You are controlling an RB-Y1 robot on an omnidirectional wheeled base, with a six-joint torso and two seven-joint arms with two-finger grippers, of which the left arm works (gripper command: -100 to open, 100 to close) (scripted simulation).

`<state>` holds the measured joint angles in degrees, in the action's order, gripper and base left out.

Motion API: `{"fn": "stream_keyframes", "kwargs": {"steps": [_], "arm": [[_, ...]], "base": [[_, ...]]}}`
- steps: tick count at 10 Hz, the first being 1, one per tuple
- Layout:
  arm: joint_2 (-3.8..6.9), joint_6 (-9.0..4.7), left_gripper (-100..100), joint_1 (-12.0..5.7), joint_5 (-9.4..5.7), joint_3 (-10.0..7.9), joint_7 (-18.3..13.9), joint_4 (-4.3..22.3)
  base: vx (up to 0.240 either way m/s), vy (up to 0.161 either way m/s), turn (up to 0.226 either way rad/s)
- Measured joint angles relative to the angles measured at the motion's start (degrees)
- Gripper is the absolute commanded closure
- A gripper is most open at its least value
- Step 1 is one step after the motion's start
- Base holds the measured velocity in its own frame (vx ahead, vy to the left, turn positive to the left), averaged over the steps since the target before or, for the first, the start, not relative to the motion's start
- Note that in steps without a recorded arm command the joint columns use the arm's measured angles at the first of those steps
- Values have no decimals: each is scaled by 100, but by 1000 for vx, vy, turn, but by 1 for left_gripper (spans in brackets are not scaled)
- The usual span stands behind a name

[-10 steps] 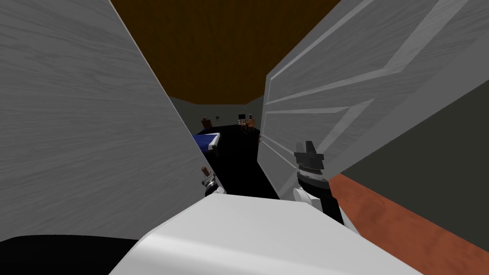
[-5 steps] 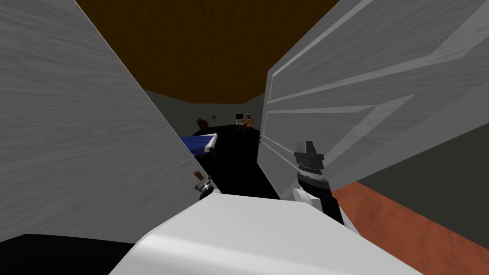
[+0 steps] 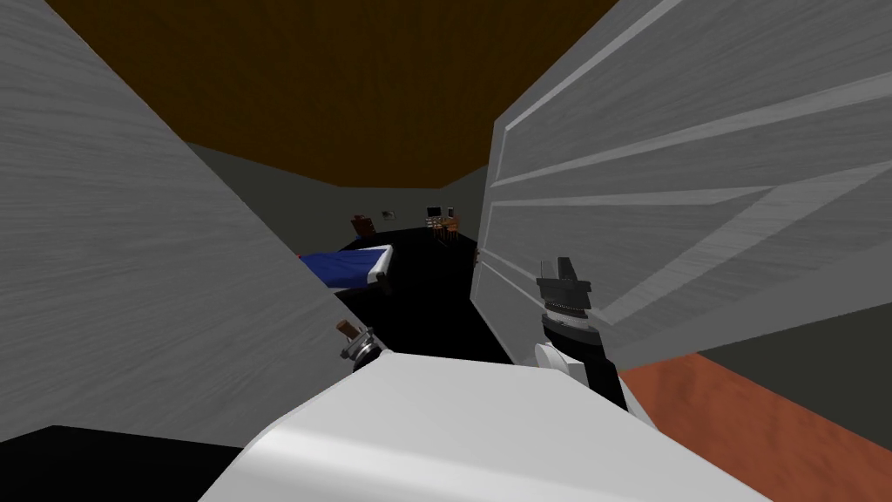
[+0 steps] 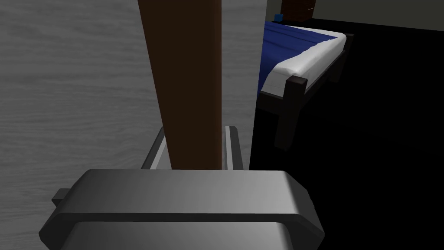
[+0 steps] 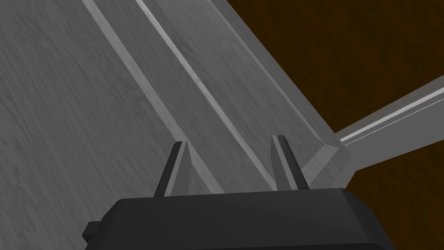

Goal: Push the door open

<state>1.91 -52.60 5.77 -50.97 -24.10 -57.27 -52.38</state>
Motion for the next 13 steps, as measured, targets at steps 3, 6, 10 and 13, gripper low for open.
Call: {"fn": "stream_keyframes", "kwargs": {"steps": [3,6,10,13], "arm": [[43,27,100,115,-188,-231,72,-167],[17,-95,100,52,-267,-358,131,-62],[-78,-204,100,233,-450,-595,164,-168],[-146,-190,100,420,-635,-833,241,-378]], "base": [[86,81,-40],[62,71,-51],[93,94,-48],[128,129,-54]]}}
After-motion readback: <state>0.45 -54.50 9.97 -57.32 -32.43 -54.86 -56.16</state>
